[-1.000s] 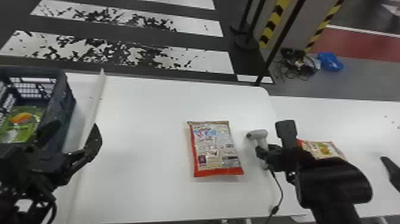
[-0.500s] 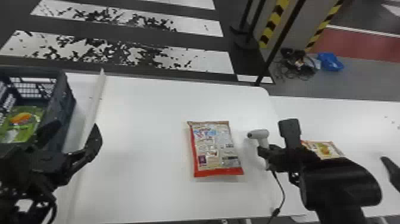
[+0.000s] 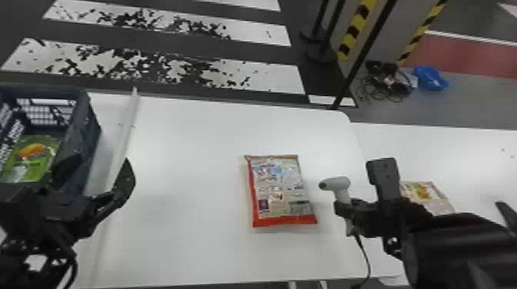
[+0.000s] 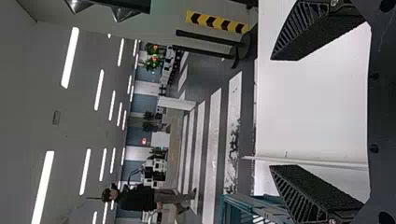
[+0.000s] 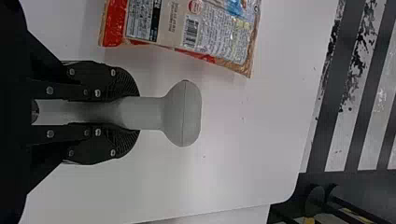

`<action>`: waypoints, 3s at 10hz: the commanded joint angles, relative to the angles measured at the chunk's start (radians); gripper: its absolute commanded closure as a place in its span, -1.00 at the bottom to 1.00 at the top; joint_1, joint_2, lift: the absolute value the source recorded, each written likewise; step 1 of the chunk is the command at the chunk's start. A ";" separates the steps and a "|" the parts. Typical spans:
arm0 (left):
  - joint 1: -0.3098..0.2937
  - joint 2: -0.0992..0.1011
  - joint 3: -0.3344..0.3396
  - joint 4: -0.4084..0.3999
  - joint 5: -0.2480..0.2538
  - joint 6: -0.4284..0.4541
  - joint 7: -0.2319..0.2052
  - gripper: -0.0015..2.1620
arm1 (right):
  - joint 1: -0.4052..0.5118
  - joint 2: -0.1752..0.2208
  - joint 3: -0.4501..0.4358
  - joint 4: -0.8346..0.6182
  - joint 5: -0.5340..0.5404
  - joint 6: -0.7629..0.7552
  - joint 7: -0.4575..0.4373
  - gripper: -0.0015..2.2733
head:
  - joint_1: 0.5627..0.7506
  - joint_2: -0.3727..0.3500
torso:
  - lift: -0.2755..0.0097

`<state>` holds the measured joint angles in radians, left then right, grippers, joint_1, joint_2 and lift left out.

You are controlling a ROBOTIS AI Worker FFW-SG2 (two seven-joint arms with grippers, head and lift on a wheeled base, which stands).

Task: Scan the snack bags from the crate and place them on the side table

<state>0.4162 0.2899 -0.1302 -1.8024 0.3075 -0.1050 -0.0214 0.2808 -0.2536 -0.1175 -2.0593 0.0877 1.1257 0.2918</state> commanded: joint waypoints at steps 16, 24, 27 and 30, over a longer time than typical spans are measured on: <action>0.006 -0.001 0.003 0.000 0.001 -0.003 0.000 -0.97 | -0.011 0.024 0.090 -0.101 0.021 0.095 0.007 0.98 | 0.41 -0.19 | 0.58; 0.006 0.000 0.003 -0.008 0.001 0.000 0.000 -0.97 | -0.137 0.016 -0.004 0.249 0.004 -0.191 -0.043 0.98 | 0.41 -0.48 | 0.58; 0.007 0.000 0.003 -0.009 0.001 0.000 0.000 -0.97 | -0.183 0.011 -0.010 0.390 -0.017 -0.295 -0.057 0.98 | 0.41 -0.51 | 0.58; 0.007 0.002 0.003 -0.009 0.001 0.000 0.000 -0.97 | -0.219 -0.001 0.009 0.475 -0.013 -0.301 -0.057 0.95 | 0.41 -0.55 | 0.58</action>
<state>0.4233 0.2912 -0.1273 -1.8121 0.3086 -0.1050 -0.0215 0.0680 -0.2505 -0.1150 -1.6023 0.0733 0.8244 0.2347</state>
